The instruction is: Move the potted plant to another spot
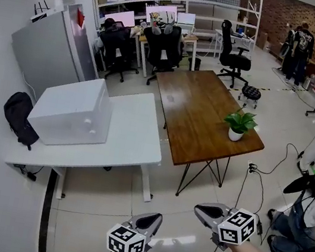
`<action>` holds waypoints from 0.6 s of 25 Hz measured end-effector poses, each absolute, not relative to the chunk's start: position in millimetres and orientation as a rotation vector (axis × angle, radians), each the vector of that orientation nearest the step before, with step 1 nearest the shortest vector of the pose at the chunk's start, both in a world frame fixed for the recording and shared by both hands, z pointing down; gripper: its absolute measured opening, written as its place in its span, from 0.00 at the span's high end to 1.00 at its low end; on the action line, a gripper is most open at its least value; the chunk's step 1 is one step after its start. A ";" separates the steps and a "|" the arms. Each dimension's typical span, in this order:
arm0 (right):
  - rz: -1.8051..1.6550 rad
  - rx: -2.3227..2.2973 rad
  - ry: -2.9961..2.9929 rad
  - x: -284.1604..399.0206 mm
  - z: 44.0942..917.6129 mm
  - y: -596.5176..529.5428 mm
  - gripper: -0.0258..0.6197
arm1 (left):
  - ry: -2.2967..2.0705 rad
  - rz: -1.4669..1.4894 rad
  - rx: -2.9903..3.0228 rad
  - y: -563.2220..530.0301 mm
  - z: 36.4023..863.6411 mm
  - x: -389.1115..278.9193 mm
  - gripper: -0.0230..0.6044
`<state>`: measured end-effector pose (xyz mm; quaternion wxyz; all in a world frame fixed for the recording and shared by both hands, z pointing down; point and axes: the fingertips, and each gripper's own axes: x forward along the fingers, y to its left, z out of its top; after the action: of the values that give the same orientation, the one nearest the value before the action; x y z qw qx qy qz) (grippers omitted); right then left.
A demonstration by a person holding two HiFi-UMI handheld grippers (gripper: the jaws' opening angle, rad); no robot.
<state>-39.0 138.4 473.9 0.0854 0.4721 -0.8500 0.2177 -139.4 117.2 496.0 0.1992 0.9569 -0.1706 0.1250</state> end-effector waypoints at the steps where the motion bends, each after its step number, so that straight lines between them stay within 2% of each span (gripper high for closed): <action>1: 0.643 1.384 -2.544 -42.2 472.5 142.2 0.95 | -0.482 0.351 2.678 120.6 495.1 -138.0 0.97; 6: 0.620 1.327 -2.568 -28.3 467.6 148.3 0.95 | -0.514 0.356 2.718 127.3 482.2 -112.1 0.97; 15: 0.574 1.254 -2.618 42.3 447.0 199.3 0.95 | -0.528 0.368 2.752 177.1 460.6 -13.0 0.97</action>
<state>42.3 199.3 447.0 0.0911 0.4219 -0.8812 0.1931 -13.0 177.1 460.6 0.1571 0.9616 -0.1846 0.1285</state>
